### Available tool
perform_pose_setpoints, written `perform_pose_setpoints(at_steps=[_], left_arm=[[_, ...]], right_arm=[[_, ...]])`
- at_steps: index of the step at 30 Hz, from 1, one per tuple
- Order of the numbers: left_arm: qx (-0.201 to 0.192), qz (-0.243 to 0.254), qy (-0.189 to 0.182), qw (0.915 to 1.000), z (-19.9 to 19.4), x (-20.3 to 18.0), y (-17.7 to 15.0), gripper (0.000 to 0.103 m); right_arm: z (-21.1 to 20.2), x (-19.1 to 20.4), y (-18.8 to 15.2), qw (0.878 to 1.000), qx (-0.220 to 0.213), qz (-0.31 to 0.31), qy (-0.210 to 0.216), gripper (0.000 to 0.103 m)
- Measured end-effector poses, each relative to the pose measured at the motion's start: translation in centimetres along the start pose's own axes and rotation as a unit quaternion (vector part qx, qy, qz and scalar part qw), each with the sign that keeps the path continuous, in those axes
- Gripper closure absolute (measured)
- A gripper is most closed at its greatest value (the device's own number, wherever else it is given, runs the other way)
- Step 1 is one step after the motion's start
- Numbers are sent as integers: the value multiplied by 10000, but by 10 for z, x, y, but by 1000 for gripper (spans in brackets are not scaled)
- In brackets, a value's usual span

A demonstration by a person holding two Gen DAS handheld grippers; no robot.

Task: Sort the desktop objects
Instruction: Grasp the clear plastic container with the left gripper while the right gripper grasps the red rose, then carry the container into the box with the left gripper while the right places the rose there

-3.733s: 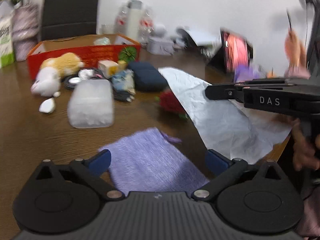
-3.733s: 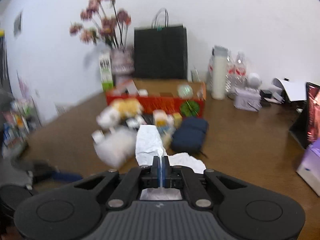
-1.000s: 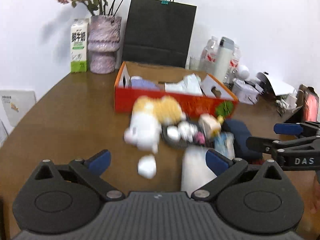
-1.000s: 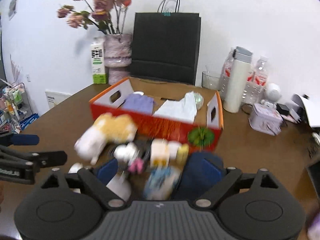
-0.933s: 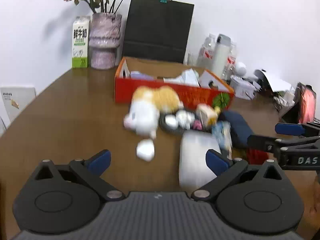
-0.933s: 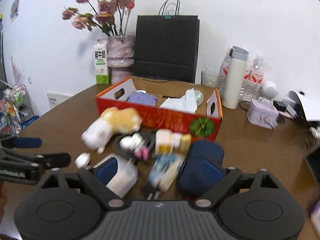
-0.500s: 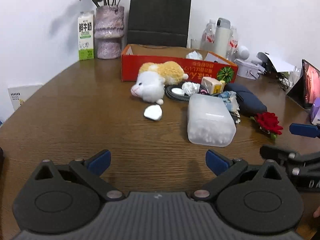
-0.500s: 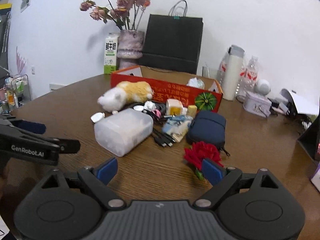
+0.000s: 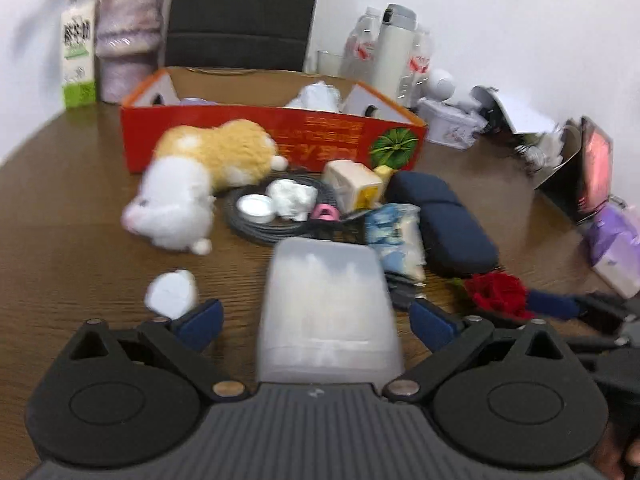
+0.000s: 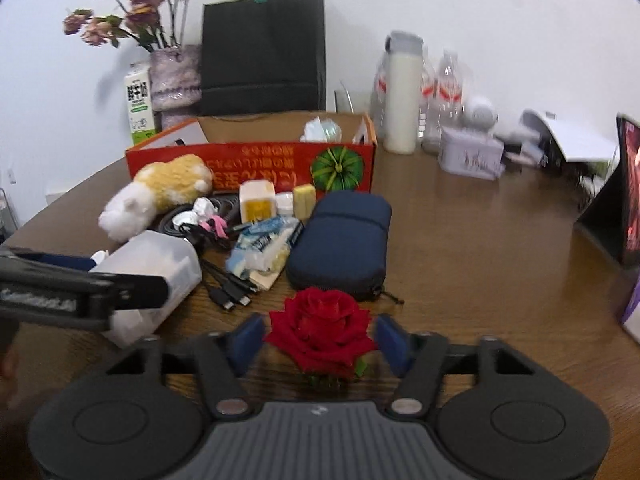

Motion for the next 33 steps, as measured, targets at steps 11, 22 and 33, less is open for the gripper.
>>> perform_pose_setpoints(at_steps=[11,22,33], left_arm=[[14,6,223,9997,-49,16,-38,35],[-455,-245,506,9974,-104,37,-42,35],[-722,-386,515,9953,-97,48,-7,35]], right_arm=[[-5,9,-10,9997,62,-19,250,67],[-56,82,-7,9903,-297,-982,940,68],[-57,58,35,9931,-658,-465,852,68]])
Point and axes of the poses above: each gripper's, at about its wrist camera, not at the fingertips, and z roughly the way its jaws point, x to its left, y to its top, the point moved 7 cm from there along z, roughly the way its jaws point, and after that the axes turned 10 degrees about y, right-handed, at the moved point
